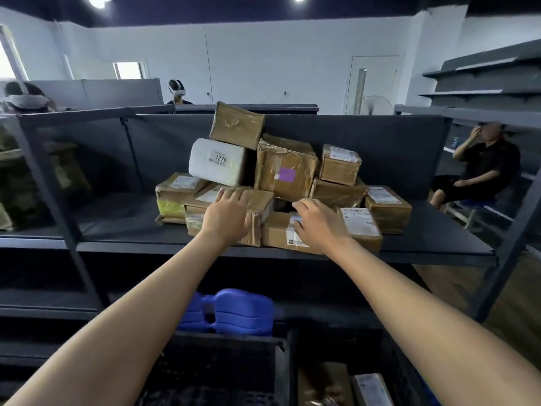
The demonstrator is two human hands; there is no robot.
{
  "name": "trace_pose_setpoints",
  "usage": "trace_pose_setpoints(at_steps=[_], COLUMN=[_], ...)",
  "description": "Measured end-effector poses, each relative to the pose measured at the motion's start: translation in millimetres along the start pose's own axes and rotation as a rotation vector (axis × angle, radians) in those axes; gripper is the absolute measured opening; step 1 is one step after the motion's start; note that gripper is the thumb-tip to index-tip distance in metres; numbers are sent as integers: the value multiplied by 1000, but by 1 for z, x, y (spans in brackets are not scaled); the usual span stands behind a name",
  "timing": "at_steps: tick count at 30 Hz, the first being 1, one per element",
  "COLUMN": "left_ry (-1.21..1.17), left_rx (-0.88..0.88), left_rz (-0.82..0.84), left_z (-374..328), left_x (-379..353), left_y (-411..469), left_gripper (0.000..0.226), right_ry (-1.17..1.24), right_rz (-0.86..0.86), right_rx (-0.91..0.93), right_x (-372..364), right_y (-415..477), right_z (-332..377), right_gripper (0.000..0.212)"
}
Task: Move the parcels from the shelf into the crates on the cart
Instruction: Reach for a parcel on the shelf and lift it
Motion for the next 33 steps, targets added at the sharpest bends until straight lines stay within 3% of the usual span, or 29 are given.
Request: trace_pose_setpoints(at_steps=[14, 20, 29, 33], left_ry=[53, 20, 19, 54], left_rx=[-98, -101, -83, -114], left_rz=[-39, -113, -179, -216], left_z=[145, 172, 195, 196], left_x=[11, 20, 29, 34], left_y=[72, 120, 200, 226], left_gripper=[56, 53, 66, 69], right_ry=[-73, -99, -64, -66], right_rz=[-117, -99, -54, -23], right_rx=[-133, -153, -197, -199], right_x=[16, 18, 16, 11], right_y=[144, 202, 283, 304], right_z=[77, 77, 70, 70], right_gripper=[47, 53, 87, 85])
Point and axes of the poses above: each hand's wrist, its own y-axis towards the middle knuckle, its own x-axis out of the back of the hand, z = x × y, the point moved 7 cm from there along y, towards the middle knuckle, and after that the axes turned 12 degrees about -x, right-handed, at the moved point
